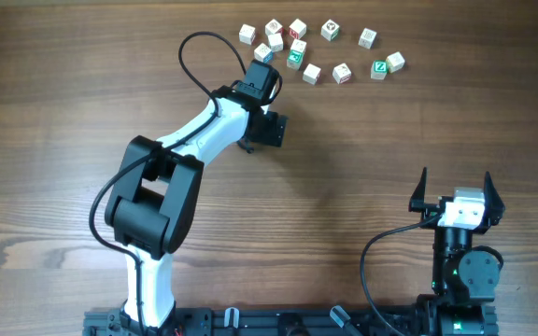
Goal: Form a horizontal line
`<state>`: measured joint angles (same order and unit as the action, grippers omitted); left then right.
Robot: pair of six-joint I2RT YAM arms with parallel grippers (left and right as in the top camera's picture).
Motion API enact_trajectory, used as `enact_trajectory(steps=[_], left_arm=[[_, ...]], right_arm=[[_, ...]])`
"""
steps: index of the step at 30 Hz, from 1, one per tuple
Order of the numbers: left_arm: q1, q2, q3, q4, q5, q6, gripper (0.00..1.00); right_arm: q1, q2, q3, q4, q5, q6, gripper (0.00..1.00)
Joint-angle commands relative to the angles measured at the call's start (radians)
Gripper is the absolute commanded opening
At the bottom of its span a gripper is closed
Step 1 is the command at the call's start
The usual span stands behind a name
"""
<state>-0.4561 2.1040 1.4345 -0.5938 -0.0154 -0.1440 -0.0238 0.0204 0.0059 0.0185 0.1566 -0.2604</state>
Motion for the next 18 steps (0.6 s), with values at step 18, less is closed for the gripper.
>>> enact_trajectory(steps=[18], left_arm=[[-0.091,0.045,-0.009,0.029,-0.058,-0.233,0.37]], right_arm=[[0.004,-0.003,-0.001,0.003,-0.016,-0.009,1.00]])
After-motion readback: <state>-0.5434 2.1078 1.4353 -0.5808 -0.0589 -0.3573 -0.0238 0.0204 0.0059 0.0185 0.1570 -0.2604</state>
